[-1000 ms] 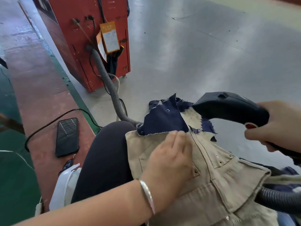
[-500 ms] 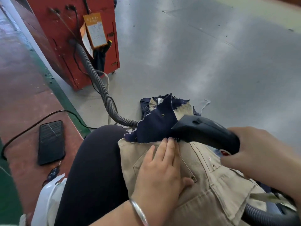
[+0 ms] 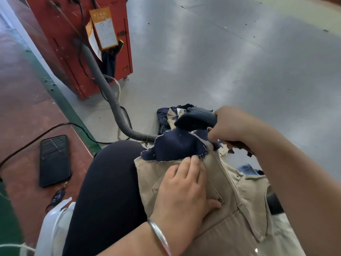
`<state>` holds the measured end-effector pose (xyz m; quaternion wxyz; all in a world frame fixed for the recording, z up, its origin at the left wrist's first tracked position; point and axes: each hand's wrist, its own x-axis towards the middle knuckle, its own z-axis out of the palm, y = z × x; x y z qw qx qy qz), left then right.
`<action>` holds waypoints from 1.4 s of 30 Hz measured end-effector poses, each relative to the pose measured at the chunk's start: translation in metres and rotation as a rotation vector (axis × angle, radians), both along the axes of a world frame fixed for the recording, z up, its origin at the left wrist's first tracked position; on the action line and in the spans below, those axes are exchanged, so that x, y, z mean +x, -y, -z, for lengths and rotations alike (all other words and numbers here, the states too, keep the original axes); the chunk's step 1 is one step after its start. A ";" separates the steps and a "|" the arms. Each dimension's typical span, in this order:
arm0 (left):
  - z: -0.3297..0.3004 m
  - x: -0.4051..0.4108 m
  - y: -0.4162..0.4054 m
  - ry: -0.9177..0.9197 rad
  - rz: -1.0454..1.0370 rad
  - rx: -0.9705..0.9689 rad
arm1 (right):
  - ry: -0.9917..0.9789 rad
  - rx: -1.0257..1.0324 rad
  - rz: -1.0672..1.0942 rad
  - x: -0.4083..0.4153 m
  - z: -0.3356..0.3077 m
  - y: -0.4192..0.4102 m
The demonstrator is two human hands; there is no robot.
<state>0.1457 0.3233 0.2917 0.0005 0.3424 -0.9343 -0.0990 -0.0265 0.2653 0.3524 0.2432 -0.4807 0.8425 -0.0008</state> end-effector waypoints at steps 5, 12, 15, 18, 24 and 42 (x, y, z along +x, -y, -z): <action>-0.012 -0.001 0.010 -0.050 0.009 0.086 | -0.001 -0.109 0.035 -0.027 -0.025 0.003; -0.013 -0.002 -0.003 -0.030 0.052 -0.003 | 0.006 -0.146 -0.009 -0.047 -0.060 -0.075; -0.009 -0.002 -0.025 -0.019 0.062 0.026 | -0.050 -0.087 -0.027 -0.040 -0.066 -0.104; -0.006 -0.005 -0.037 -0.043 0.033 0.014 | -0.127 -0.022 -0.097 -0.033 -0.060 -0.118; -0.004 0.001 -0.036 -0.025 -0.006 0.055 | -0.167 0.043 -0.120 -0.013 -0.039 -0.117; 0.003 0.010 -0.031 -0.101 -0.026 0.051 | -0.045 -0.199 -0.121 -0.050 -0.065 -0.084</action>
